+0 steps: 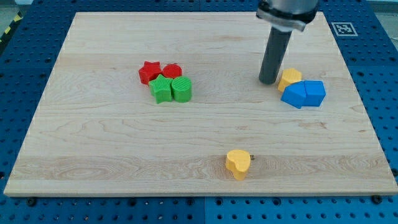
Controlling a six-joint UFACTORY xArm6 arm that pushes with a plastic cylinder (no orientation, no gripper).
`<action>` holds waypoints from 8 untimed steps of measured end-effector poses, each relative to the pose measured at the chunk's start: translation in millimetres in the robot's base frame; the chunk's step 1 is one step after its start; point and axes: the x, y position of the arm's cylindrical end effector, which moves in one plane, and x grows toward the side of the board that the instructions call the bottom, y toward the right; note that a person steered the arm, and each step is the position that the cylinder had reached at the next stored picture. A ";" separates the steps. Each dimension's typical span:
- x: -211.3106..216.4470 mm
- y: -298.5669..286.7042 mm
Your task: Move your arm to the bottom right of the cube
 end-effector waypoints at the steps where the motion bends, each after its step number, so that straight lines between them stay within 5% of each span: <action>1: 3.3 16.2; 5: -35.0 71.5; 6: -35.5 139.5; 8: 42.4 179.9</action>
